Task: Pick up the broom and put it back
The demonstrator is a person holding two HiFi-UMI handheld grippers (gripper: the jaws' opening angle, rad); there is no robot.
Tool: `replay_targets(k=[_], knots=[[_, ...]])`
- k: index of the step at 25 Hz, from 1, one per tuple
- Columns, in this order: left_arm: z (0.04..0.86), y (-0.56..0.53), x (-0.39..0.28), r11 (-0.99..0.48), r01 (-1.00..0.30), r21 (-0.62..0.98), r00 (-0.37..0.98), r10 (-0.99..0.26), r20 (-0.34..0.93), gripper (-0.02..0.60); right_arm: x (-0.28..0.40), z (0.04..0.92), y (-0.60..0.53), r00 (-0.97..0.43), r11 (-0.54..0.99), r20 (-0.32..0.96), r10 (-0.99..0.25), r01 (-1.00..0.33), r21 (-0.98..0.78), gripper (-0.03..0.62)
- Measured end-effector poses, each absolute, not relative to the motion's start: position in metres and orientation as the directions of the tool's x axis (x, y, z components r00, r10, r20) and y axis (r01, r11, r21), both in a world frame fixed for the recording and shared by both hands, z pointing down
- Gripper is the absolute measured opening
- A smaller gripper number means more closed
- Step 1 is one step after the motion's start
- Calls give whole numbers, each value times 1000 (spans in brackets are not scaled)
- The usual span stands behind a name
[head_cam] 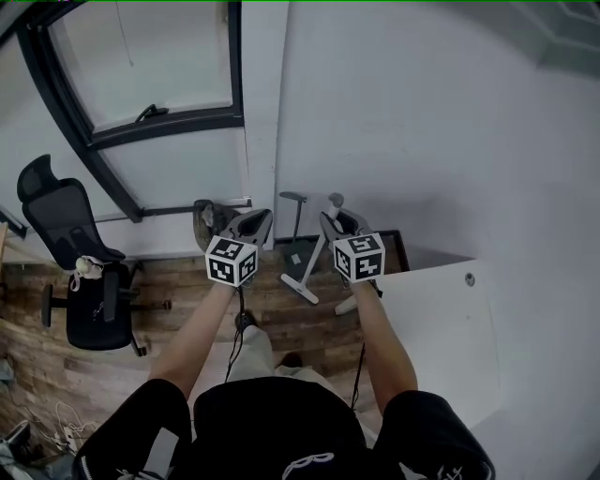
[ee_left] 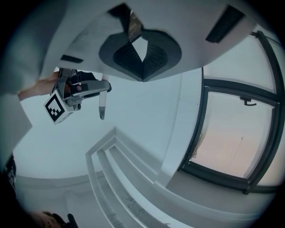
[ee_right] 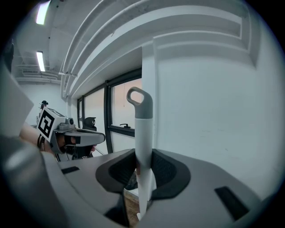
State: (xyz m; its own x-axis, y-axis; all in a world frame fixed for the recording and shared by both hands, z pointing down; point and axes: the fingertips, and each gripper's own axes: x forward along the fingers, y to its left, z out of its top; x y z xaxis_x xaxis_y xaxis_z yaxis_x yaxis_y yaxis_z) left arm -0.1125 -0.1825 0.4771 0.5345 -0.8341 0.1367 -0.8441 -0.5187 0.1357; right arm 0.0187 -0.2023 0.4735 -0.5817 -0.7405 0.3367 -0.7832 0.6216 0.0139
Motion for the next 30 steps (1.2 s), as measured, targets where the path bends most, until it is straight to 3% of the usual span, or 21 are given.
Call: replay_targets(k=[30], knots=[[494, -182, -50, -587, -800, 123, 600, -779, 182, 17, 95, 487, -186, -529, 559, 338, -779, -829, -8, 115]])
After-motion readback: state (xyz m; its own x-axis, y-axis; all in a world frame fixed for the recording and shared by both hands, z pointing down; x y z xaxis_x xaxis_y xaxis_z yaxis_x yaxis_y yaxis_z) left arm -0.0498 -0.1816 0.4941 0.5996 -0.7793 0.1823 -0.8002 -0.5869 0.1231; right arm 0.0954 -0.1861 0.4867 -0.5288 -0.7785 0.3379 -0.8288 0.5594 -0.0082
